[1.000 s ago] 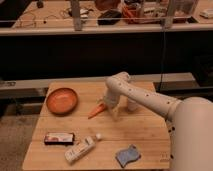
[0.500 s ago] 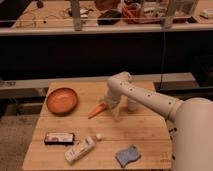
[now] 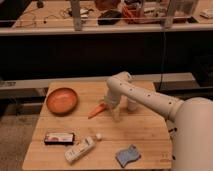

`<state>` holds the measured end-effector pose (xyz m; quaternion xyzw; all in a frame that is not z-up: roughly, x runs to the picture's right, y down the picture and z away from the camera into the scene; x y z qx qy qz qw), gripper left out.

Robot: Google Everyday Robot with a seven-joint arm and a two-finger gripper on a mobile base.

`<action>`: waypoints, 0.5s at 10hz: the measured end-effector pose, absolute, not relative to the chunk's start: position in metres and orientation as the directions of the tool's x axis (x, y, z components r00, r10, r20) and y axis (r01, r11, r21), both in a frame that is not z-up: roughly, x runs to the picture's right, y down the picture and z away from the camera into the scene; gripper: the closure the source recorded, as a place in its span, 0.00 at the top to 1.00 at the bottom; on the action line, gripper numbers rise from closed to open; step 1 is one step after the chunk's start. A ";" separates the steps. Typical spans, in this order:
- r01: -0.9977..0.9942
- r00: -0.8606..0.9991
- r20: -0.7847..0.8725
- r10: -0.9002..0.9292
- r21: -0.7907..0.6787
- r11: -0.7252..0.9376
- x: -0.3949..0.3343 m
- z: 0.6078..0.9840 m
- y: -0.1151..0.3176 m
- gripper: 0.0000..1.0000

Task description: Drag the pepper across the table

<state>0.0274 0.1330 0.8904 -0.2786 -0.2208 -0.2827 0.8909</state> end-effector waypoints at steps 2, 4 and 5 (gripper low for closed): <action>0.622 0.747 0.548 -0.377 -0.375 0.687 0.029 0.889 0.133 0.80; 0.623 0.746 0.547 -0.379 -0.376 0.686 0.027 0.888 0.133 0.80; 0.622 0.748 0.546 -0.377 -0.379 0.685 0.028 0.888 0.134 0.80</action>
